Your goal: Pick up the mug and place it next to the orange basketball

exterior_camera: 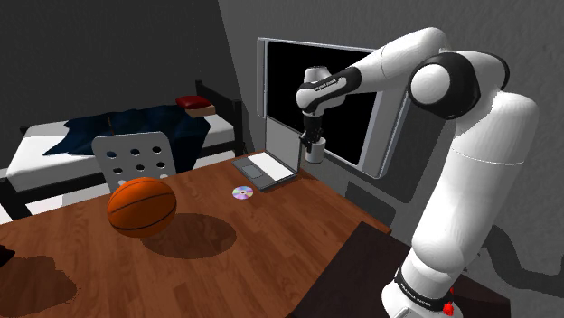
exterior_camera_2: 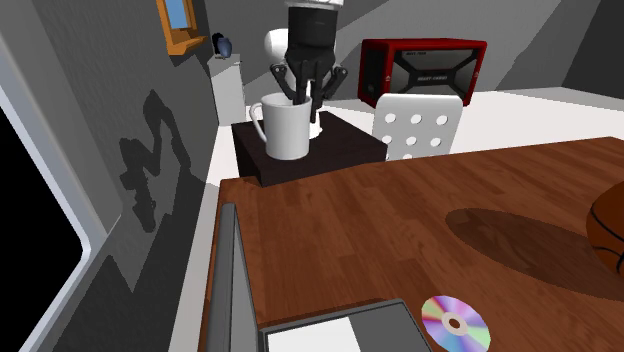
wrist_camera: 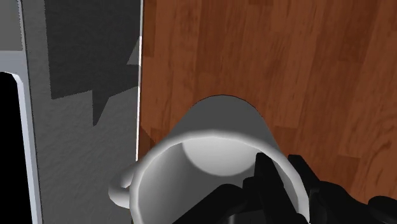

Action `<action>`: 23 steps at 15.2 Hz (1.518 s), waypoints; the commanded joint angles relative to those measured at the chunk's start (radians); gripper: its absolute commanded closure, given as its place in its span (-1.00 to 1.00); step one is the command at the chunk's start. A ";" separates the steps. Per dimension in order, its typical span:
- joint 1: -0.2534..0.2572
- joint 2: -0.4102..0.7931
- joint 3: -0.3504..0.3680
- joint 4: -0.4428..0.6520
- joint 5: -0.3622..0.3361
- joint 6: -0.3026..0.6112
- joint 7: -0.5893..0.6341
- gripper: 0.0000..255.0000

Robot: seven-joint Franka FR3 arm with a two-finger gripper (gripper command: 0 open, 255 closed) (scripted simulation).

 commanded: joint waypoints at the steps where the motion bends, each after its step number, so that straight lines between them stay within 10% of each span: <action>1: 0.000 -0.008 0.000 0.017 -0.001 -0.025 -0.002 1.00; 11: 0.002 -0.040 0.000 0.108 -0.003 -0.147 -0.006 1.00; 23: 0.146 0.047 0.121 0.227 -0.005 -0.197 0.258 1.00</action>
